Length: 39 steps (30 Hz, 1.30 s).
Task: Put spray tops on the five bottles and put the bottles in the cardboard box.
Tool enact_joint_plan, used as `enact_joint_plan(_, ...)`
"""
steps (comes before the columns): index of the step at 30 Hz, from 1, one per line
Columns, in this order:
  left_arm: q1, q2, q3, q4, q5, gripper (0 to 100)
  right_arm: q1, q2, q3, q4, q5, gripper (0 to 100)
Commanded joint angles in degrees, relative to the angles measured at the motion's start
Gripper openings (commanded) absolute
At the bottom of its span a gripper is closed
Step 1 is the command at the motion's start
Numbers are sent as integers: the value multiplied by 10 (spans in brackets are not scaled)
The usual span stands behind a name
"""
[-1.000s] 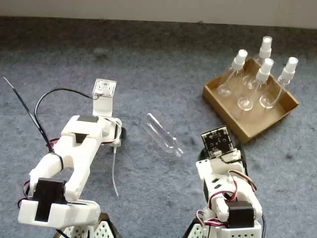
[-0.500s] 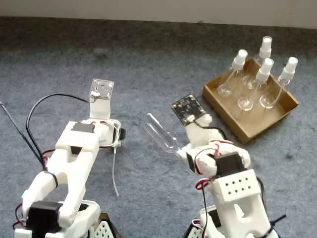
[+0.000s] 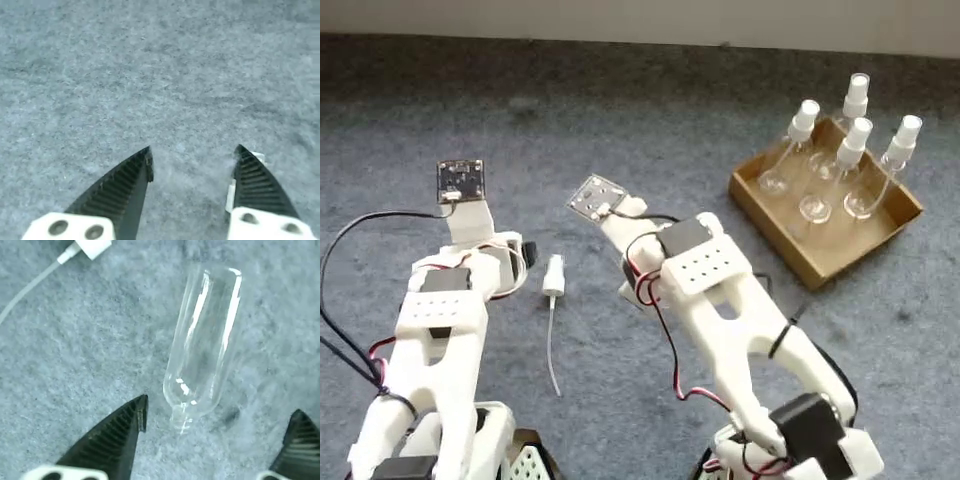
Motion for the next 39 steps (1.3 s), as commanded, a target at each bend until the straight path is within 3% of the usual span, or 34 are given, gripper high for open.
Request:
enact_joint_plan(1,-22,-18,-3,-16,13,238,-10,58,-77,5,19,389)
enact_joint_plan(21,-54,-18,-1,-48,11,238,-7,333,-289,6,20,381)
enact_joint_plan(25,-54,-18,-2,-49,11,238,-5,368,-313,6,14,246)
enact_joint_plan(29,-54,-18,-2,-49,11,238,16,370,-329,8,-90,156)
enact_joint_plan(39,-54,-18,-2,-49,11,238,34,370,-469,165,-273,152)
